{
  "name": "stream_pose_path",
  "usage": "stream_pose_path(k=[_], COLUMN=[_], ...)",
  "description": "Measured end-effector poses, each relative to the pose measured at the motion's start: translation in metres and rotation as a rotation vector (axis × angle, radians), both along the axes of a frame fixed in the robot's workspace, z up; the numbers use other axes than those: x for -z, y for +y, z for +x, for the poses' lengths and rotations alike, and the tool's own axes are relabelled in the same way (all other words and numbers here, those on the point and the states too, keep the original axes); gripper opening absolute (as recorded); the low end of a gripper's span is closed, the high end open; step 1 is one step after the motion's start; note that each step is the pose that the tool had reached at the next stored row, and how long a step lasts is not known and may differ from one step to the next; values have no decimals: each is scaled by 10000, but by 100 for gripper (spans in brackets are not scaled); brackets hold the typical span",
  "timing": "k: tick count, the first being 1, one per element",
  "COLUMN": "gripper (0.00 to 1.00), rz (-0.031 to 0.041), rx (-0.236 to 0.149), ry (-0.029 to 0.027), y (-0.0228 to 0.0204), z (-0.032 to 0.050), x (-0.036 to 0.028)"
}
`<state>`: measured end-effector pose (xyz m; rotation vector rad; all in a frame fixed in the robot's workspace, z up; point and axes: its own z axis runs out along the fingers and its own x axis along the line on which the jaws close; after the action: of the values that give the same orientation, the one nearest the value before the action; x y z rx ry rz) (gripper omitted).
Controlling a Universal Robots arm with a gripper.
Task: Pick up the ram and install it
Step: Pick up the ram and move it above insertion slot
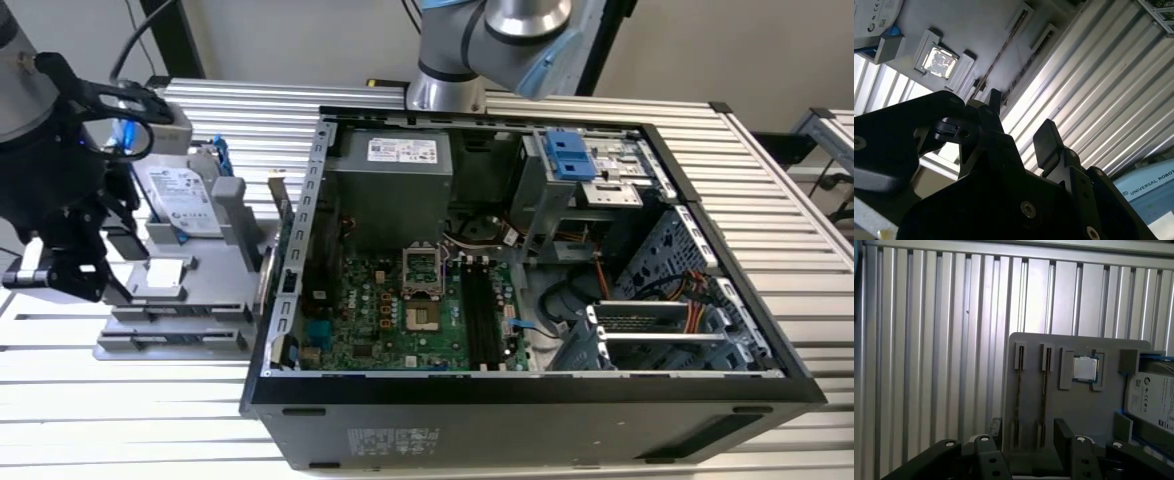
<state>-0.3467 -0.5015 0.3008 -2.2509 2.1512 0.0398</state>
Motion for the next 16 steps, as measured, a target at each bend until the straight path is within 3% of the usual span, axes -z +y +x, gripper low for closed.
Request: stream_pose_path(k=[13, 15, 16], gripper=[100, 100, 100], rz=[-18, -20, -19], rx=[161, 175, 176], ry=[2, 1, 0], y=[-4, -3, -3], z=[7, 34, 36], x=[179, 307, 321])
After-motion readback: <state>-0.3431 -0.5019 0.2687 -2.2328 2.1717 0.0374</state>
